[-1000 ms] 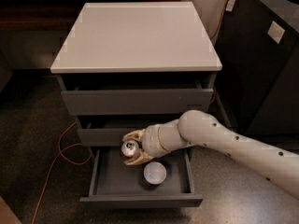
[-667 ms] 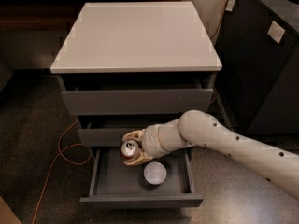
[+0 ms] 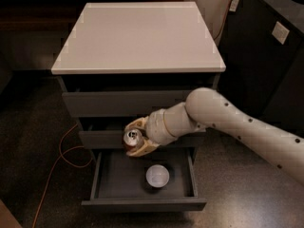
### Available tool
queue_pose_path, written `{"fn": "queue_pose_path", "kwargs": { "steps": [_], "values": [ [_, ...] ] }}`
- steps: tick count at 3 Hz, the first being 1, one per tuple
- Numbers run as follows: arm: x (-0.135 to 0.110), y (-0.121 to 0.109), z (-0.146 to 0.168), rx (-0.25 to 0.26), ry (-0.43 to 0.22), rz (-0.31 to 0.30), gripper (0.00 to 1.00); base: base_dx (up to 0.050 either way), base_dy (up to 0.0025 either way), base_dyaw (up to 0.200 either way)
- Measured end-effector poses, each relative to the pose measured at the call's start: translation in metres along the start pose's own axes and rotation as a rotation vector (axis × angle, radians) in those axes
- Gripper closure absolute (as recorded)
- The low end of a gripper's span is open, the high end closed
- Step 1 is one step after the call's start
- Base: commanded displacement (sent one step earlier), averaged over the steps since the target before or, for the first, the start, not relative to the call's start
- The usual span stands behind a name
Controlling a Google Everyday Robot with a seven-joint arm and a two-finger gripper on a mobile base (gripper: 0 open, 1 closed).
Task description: Pick coke can from bottom drawer and place on counter
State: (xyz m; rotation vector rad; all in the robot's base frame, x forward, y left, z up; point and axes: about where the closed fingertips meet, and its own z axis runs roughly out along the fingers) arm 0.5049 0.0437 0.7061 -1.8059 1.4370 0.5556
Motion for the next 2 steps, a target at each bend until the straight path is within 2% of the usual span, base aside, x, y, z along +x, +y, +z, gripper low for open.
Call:
{"fn": "queue_pose_path", "kwargs": {
  "steps": [1, 2],
  "values": [
    [-0.03, -0.014, -0.037, -0.035, 0.006, 0.011, 1.0, 0.0, 0.0, 0.0],
    [-0.044, -0.023, -0.062, -0.05, 0.006, 0.029, 1.0, 0.0, 0.0, 0.0]
  ]
}}
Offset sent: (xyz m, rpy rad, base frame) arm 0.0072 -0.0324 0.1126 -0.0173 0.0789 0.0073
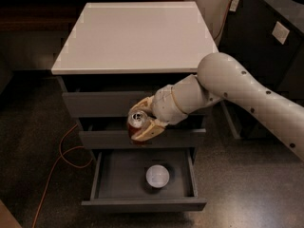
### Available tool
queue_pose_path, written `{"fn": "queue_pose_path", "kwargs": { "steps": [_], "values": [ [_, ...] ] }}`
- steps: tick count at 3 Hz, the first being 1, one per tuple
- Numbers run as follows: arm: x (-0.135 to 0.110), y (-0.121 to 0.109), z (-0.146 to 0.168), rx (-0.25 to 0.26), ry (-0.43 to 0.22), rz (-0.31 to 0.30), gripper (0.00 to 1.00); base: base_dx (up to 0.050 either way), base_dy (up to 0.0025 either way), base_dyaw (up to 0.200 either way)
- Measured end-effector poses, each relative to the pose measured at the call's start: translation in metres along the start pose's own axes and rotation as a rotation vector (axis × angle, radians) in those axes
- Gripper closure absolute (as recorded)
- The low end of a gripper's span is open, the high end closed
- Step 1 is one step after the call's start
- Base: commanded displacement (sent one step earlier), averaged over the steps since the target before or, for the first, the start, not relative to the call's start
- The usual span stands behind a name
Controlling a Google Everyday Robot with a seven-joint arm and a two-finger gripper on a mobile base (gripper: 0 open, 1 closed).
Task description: Pick coke can from bottom drawer and place on counter
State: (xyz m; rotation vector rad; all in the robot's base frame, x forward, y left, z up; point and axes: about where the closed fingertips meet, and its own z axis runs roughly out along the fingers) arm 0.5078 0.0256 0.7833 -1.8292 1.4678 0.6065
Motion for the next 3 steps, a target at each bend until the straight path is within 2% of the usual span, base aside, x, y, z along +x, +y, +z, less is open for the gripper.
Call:
{"fn": "queue_pose_path", "kwargs": {
  "steps": [2, 3],
  "values": [
    [-0.025, -0.023, -0.055, 0.004, -0.04, 0.023, 1.0, 0.0, 0.0, 0.0],
    [-0.039, -0.041, -0.086, 0.002, -0.053, 0.037, 1.0, 0.0, 0.0, 0.0]
  ]
}}
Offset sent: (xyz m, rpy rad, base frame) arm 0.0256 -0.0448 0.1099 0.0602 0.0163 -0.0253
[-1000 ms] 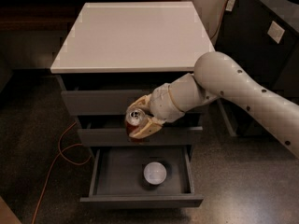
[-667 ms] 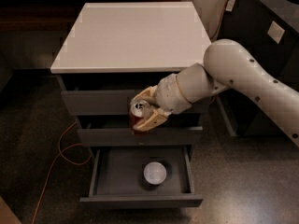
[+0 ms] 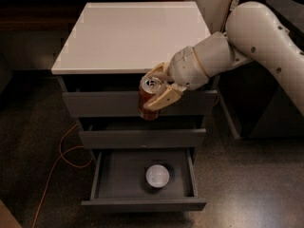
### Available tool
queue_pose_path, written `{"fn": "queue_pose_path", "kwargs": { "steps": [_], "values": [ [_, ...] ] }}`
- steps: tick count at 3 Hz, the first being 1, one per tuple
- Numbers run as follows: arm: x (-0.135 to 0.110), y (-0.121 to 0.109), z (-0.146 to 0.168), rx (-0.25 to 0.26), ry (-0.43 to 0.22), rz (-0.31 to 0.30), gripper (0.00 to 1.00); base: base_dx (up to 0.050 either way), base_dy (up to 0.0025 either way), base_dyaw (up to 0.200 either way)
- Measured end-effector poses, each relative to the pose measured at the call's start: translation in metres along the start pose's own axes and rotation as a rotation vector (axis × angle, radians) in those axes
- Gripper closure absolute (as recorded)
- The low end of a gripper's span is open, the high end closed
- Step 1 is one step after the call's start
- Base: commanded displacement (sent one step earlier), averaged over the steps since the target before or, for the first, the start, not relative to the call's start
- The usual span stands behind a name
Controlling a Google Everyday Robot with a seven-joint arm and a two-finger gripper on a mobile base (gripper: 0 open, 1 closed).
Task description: Pick coke can from bottom drawer and place on counter
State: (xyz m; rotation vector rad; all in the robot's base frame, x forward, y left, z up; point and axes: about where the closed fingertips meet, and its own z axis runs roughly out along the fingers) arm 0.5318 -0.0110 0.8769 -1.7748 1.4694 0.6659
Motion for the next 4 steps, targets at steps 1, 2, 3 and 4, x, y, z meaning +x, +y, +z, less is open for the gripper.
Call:
{"fn": "queue_pose_path", "kwargs": {
  "steps": [1, 2, 3, 4],
  "values": [
    [-0.007, -0.01, -0.013, -0.01, 0.001, 0.016, 1.0, 0.0, 0.0, 0.0],
    [-0.012, -0.021, -0.025, -0.008, 0.008, 0.025, 1.0, 0.0, 0.0, 0.0],
    [-0.02, -0.032, -0.04, 0.026, 0.009, 0.025, 1.0, 0.0, 0.0, 0.0],
    [-0.029, -0.04, -0.055, 0.074, 0.004, 0.012, 1.0, 0.0, 0.0, 0.0]
  ]
}}
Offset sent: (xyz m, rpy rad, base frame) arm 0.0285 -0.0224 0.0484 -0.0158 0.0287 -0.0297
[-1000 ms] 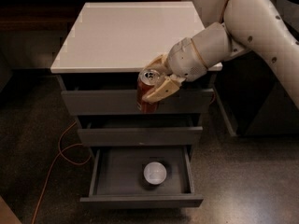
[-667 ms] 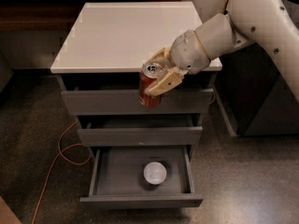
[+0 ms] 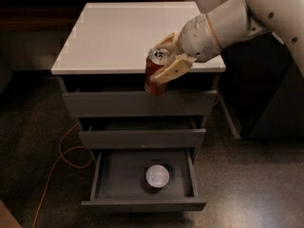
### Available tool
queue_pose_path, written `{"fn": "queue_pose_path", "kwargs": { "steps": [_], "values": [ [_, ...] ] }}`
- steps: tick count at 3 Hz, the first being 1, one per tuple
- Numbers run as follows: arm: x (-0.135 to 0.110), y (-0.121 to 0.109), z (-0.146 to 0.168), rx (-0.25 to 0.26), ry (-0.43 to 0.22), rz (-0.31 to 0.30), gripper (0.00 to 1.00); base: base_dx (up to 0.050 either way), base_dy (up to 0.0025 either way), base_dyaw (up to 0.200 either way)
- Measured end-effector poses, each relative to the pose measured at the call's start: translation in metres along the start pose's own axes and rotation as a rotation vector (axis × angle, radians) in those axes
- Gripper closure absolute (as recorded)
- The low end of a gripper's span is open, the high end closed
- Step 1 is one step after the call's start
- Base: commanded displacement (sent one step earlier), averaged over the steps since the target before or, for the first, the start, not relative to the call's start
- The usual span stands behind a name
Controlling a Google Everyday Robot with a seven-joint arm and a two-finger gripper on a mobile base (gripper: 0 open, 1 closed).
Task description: Pick coke can from bottom drawer and place on counter
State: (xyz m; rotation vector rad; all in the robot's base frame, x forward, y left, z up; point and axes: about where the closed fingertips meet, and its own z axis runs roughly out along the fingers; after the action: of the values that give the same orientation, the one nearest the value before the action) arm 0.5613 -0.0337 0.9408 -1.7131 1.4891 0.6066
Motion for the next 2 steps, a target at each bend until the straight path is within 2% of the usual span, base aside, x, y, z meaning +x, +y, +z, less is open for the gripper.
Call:
{"fn": "queue_pose_path", "kwargs": {
  "steps": [2],
  "values": [
    [-0.0024, -0.001, 0.0007, -0.008, -0.016, 0.018, 1.0, 0.0, 0.0, 0.0]
  ]
}}
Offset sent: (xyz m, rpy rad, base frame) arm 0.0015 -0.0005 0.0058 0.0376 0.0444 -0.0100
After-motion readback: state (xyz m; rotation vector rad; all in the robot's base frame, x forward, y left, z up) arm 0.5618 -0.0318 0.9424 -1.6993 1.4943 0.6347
